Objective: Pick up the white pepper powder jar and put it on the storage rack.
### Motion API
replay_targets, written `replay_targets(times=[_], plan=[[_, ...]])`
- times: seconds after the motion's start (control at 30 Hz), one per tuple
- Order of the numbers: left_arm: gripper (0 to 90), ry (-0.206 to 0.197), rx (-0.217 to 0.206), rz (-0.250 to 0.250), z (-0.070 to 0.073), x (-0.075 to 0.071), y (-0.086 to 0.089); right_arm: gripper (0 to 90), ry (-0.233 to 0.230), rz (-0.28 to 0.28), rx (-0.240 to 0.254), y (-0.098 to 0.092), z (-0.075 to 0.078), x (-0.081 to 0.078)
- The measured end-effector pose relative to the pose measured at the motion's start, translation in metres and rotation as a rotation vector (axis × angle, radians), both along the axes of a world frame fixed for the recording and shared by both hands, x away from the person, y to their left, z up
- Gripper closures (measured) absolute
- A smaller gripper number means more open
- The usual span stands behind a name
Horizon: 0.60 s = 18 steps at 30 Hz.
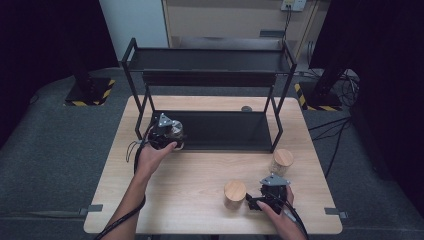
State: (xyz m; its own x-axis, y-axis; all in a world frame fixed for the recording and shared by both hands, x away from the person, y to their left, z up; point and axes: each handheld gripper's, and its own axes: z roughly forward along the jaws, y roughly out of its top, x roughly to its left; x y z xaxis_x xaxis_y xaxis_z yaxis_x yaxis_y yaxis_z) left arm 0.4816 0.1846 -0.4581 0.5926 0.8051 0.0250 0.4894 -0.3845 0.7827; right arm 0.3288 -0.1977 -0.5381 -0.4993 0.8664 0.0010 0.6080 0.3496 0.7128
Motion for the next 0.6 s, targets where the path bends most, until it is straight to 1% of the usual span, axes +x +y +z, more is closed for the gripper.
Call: replay_targets(times=[0.07,0.17,0.2,0.43,0.6], plan=[[30.0,0.001,0.002,-0.002,0.000,0.003,-0.001,1.0,0.000,0.000,0.000,0.000,0.000,0.000],[30.0,0.001,-0.006,-0.001,0.001,0.007,-0.003,1.0,0.000,0.001,0.000,0.000,0.000,0.000],[30.0,-0.001,0.001,-0.003,0.002,0.009,-0.004,1.0,0.001,0.002,0.000,0.000,0.000,0.000],[29.9,-0.005,0.003,0.004,0.004,0.021,-0.008,1.1,0.001,0.001,0.000,0.000,0.000,0.000],[29.9,-0.005,0.004,0.001,0.004,0.025,-0.012,1.0,0.000,0.001,0.000,0.000,0.000,0.000]])
